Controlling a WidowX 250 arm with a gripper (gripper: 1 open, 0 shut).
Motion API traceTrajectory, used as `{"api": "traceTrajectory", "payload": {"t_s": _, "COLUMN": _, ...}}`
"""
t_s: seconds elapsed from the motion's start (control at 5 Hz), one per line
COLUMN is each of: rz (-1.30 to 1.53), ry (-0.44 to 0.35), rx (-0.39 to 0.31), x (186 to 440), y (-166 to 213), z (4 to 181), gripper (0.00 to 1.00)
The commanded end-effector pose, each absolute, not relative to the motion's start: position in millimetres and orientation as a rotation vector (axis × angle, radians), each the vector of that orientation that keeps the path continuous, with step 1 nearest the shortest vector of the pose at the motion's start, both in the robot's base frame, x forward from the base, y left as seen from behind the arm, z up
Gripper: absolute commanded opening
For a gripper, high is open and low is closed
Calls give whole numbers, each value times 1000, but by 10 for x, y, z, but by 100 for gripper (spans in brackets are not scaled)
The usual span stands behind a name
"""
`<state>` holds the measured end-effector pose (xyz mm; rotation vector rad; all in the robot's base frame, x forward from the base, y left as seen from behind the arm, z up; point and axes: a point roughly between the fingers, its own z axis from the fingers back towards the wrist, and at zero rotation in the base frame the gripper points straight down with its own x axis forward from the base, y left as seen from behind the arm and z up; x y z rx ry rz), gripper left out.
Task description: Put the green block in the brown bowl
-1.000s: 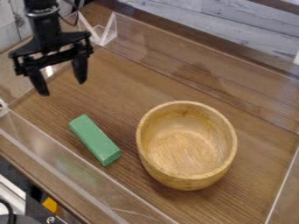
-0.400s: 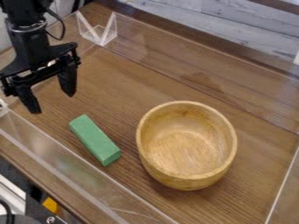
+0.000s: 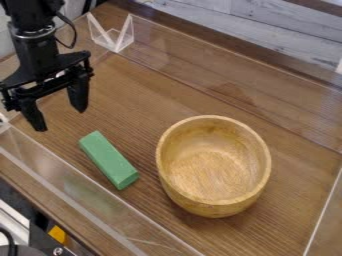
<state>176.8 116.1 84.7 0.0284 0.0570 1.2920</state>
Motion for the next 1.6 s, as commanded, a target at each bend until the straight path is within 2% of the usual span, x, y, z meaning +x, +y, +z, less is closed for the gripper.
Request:
{"api": "traceTrajectory", "payload": {"t_s": 0.0, "rz": 1298, "ry": 33, "rx": 44, "x": 1805, "y": 1232, "z": 787, "gripper": 100}}
{"api": "traceTrajectory", "payload": {"t_s": 0.6, "rz": 1279, "ry": 65, "rx": 59, "x": 1770, "y": 1007, "z": 438, "gripper": 100}}
{"api": "traceTrajectory", "payload": {"t_s": 1.2, "rz": 1352, "ry": 84, "rx": 30, "x": 1898, "y": 711, "z": 607, "gripper": 100}}
{"api": "traceTrajectory", "payload": {"t_s": 1.4, "rz": 1329, "ry": 89, "rx": 27, "x": 1992, "y": 644, "z": 544, "gripper": 100}}
